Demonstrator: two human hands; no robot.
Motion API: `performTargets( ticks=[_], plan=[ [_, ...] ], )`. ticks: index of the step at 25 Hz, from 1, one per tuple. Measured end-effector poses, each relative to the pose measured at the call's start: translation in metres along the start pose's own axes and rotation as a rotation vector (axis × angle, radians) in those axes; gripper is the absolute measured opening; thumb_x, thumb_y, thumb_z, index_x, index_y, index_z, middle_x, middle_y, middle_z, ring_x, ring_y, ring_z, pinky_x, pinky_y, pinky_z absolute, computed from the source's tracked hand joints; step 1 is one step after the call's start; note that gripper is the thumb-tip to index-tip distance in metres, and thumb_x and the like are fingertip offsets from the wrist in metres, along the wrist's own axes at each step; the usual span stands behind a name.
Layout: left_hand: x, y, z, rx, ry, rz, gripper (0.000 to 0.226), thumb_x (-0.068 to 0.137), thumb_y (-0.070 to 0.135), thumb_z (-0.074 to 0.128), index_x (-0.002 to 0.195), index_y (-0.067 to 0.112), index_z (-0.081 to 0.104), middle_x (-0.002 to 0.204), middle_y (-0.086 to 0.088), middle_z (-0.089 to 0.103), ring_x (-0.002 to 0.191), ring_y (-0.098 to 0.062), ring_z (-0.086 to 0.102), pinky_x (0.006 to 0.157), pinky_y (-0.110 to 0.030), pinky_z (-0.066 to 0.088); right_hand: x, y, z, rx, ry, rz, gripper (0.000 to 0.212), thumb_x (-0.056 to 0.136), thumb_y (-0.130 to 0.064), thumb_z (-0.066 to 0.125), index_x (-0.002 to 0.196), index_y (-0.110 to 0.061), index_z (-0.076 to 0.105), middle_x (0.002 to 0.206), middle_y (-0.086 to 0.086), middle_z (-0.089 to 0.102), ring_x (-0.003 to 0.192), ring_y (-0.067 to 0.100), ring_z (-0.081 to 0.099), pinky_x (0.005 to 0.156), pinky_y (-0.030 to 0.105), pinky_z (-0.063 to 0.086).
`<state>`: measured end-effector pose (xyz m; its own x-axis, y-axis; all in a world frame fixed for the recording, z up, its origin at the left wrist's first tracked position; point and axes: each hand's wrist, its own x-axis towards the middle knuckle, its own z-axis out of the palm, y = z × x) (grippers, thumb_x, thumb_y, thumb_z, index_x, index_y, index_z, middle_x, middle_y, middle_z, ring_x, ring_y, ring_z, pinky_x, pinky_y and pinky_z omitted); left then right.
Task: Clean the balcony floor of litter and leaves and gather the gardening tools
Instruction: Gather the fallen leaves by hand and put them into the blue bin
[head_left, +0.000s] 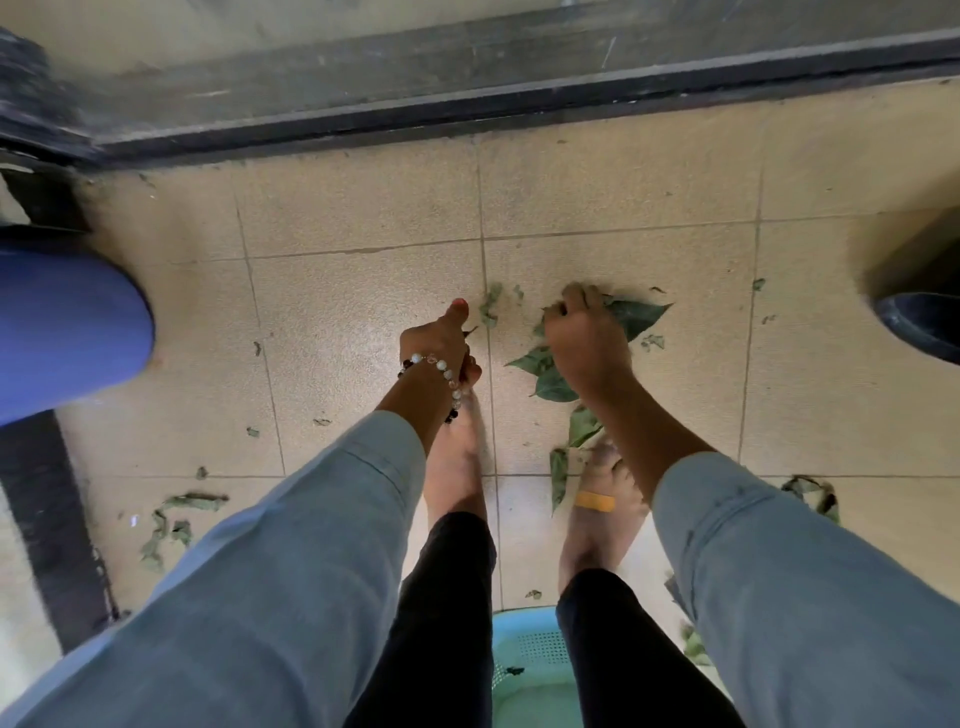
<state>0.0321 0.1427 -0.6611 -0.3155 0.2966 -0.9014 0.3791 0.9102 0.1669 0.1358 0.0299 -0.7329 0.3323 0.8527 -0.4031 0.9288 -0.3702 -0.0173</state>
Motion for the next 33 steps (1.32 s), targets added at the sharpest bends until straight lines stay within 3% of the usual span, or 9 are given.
performTargets(
  ticks=[4,8,10,13,18,22,28,31,33],
  plan=[
    [-0.001,-0.002,-0.009,-0.079,-0.043,-0.018,0.036,0.09,0.027,0.067,0.068,0.005,0.05,0.057,-0.009,0.046,0.041,-0.019,0.043,0.042,-0.022,0.042,0.021,-0.003,-0.02,0.413,0.181,-0.124,0.02,0.06,0.014,0.073,0.075,0.001,0.07,0.063,0.013,0.065,0.058,0.022,0.059,0.052,0.018,0.041],
    [0.005,-0.004,-0.019,-0.119,-0.058,-0.053,0.024,0.097,0.018,0.054,0.077,0.006,0.055,0.067,-0.008,0.054,0.048,-0.015,0.047,0.036,-0.018,0.042,0.027,-0.044,-0.025,0.344,-0.025,-0.3,0.051,0.089,0.006,0.047,0.137,-0.011,0.048,0.139,0.024,0.044,0.117,0.033,0.052,0.084,0.037,0.054],
    [0.006,-0.005,-0.024,-0.188,-0.056,-0.086,0.016,0.095,0.012,0.059,0.082,0.003,0.06,0.067,-0.011,0.056,0.048,-0.016,0.047,0.039,-0.018,0.046,0.022,-0.05,-0.016,0.108,-0.007,-0.4,0.036,0.09,-0.007,0.052,0.125,-0.011,0.06,0.143,0.02,0.043,0.127,0.03,0.046,0.085,0.033,0.053],
    [0.004,-0.007,-0.032,-0.264,-0.122,-0.07,0.01,0.096,0.002,0.053,0.09,-0.002,0.06,0.072,-0.017,0.058,0.06,-0.021,0.056,0.047,-0.029,0.057,0.025,-0.042,-0.01,-0.05,0.097,-0.478,0.011,0.08,-0.013,0.066,0.084,-0.017,0.076,0.095,0.003,0.072,0.096,0.016,0.064,0.072,0.021,0.053],
    [-0.004,-0.012,-0.03,-0.177,-0.159,-0.029,0.027,0.101,0.001,0.035,0.104,0.003,0.062,0.106,-0.021,0.061,0.084,-0.028,0.062,0.068,-0.038,0.057,0.031,-0.018,-0.069,1.614,-0.086,0.513,0.021,0.073,0.007,0.072,0.091,-0.004,0.073,0.09,0.009,0.074,0.084,0.018,0.071,0.082,0.026,0.056],
    [-0.037,-0.006,-0.023,-0.22,-0.317,-0.075,0.035,0.103,0.028,0.041,0.122,0.006,0.061,0.117,-0.018,0.064,0.096,-0.031,0.063,0.072,-0.048,0.053,-0.012,-0.027,-0.109,2.257,-0.306,0.72,0.019,0.079,0.014,0.063,0.088,-0.001,0.07,0.078,0.008,0.074,0.073,0.019,0.071,0.071,0.03,0.059],
    [-0.077,-0.005,-0.007,-0.155,-0.273,-0.173,0.079,0.071,0.074,0.06,0.112,0.006,0.06,0.098,-0.01,0.068,0.093,-0.026,0.065,0.09,-0.037,0.05,-0.069,-0.053,-0.1,0.916,0.356,0.045,0.006,0.078,-0.008,0.064,0.081,-0.008,0.069,0.079,0.004,0.069,0.084,0.027,0.062,0.073,0.044,0.049],
    [-0.071,-0.013,-0.018,0.017,0.016,-0.04,0.05,0.088,0.054,0.057,0.105,0.008,0.052,0.088,-0.007,0.063,0.084,-0.025,0.059,0.084,-0.035,0.051,-0.076,-0.053,-0.1,0.807,0.118,-0.124,0.019,0.08,-0.021,0.057,0.085,-0.012,0.072,0.118,0.004,0.066,0.125,0.03,0.045,0.098,0.046,0.025],
    [-0.075,-0.011,-0.02,0.126,0.013,0.055,0.043,0.094,0.047,0.053,0.108,0.007,0.057,0.094,-0.009,0.064,0.071,-0.021,0.057,0.069,-0.033,0.054,-0.075,-0.046,-0.111,1.271,-0.243,0.113,0.026,0.087,-0.017,0.056,0.108,-0.01,0.069,0.139,0.005,0.051,0.128,0.022,0.037,0.103,0.041,0.024]
  ],
)
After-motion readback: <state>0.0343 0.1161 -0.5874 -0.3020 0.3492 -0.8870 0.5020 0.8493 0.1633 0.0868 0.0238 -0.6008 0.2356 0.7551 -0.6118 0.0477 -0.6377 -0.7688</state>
